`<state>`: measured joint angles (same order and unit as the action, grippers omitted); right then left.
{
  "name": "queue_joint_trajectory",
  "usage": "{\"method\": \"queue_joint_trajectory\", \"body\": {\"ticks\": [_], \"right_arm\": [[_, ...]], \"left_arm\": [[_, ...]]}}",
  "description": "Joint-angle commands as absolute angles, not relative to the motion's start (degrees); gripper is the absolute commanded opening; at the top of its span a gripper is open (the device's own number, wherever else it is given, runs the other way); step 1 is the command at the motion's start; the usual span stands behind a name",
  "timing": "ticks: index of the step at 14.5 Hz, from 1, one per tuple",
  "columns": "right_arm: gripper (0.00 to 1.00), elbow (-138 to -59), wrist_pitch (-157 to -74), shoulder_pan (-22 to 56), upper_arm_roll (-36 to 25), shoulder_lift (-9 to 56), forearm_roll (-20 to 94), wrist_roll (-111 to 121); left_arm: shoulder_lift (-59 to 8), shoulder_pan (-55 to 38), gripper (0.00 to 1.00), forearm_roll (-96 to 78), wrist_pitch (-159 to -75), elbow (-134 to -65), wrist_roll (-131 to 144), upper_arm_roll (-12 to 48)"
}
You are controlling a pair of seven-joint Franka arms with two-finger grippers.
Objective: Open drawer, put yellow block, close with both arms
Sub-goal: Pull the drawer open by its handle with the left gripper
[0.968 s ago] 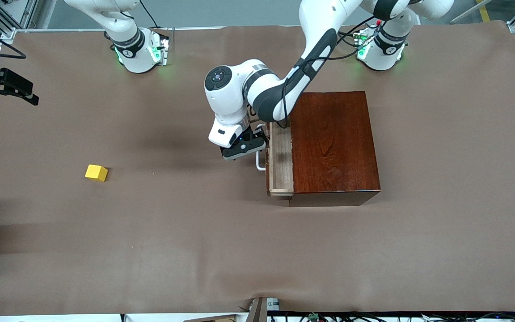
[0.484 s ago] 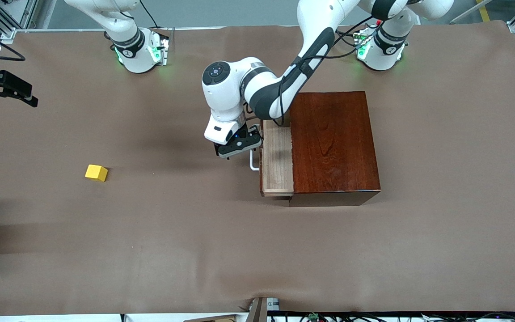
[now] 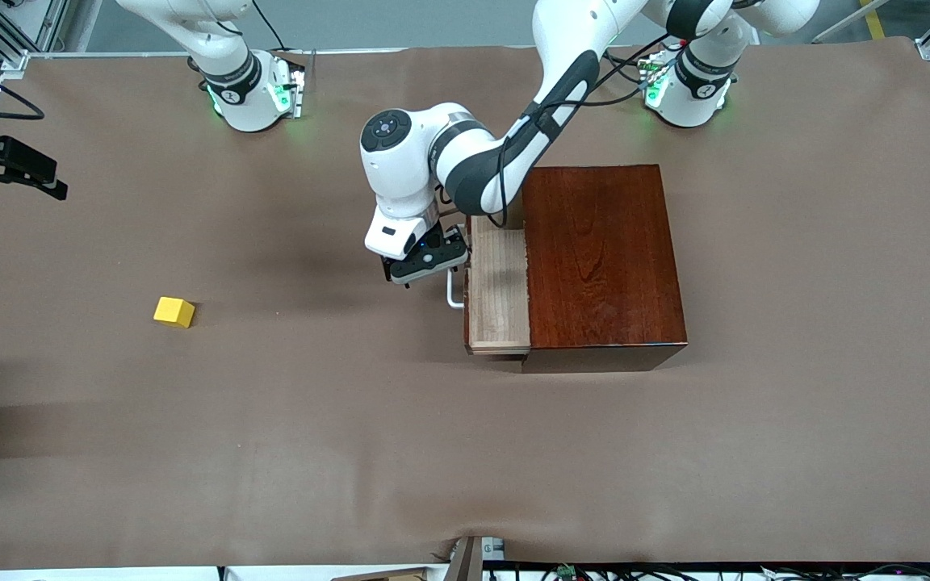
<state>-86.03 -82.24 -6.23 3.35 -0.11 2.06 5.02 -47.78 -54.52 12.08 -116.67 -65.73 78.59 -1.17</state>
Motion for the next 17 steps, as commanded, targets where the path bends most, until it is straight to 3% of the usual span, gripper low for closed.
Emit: {"method": "queue_joint_trajectory", "body": {"ticks": [1, 15, 17], "right_arm": [[1.0, -84.6, -84.1, -8.1, 3.9, 3.1, 2.1, 5.3], [1.0, -85.8, -90.2, -12.5, 3.9, 13.5, 2.1, 5.2], [1.0, -86.7, -94.3, -12.3, 3.9, 15.3, 2.1, 5.2]], "left_arm": [[-51.1, -55.9, 1.0, 12.6, -117.5, -61.6, 80.4, -1.1], [-52.3, -56.0, 1.0, 11.5, -120.1, -60.3, 81.4, -0.4], [-52.3, -56.0, 1.0, 11.4, -120.8, -60.3, 81.6, -0.4]]}}
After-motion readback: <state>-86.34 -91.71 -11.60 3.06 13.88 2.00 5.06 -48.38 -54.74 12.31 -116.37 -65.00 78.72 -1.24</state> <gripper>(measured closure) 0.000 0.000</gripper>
